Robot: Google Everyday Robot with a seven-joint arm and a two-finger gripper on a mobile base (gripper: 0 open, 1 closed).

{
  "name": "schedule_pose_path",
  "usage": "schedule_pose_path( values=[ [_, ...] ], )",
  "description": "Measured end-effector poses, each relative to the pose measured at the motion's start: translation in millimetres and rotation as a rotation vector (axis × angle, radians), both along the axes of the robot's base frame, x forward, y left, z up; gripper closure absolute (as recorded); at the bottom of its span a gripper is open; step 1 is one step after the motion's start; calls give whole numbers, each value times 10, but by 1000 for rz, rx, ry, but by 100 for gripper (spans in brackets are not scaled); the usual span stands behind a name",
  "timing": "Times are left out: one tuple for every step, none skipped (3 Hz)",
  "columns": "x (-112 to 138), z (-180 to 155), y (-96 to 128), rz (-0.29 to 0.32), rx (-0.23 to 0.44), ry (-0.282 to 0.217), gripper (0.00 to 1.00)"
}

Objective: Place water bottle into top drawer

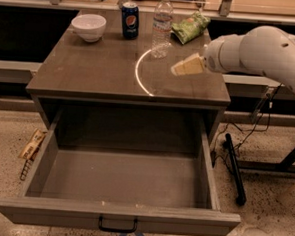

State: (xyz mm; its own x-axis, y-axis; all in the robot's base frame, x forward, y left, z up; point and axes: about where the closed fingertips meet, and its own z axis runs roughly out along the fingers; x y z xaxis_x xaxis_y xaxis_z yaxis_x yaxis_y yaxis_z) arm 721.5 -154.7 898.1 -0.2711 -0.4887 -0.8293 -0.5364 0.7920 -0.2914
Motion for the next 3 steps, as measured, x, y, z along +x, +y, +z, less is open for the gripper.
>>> schedule_pose_path(
  values=[
    [280, 59, -40, -59, 75, -12, 0],
    [541, 80, 80, -53, 146, -6, 0],
    [778, 148, 242, -22, 197, -24, 0]
  ],
)
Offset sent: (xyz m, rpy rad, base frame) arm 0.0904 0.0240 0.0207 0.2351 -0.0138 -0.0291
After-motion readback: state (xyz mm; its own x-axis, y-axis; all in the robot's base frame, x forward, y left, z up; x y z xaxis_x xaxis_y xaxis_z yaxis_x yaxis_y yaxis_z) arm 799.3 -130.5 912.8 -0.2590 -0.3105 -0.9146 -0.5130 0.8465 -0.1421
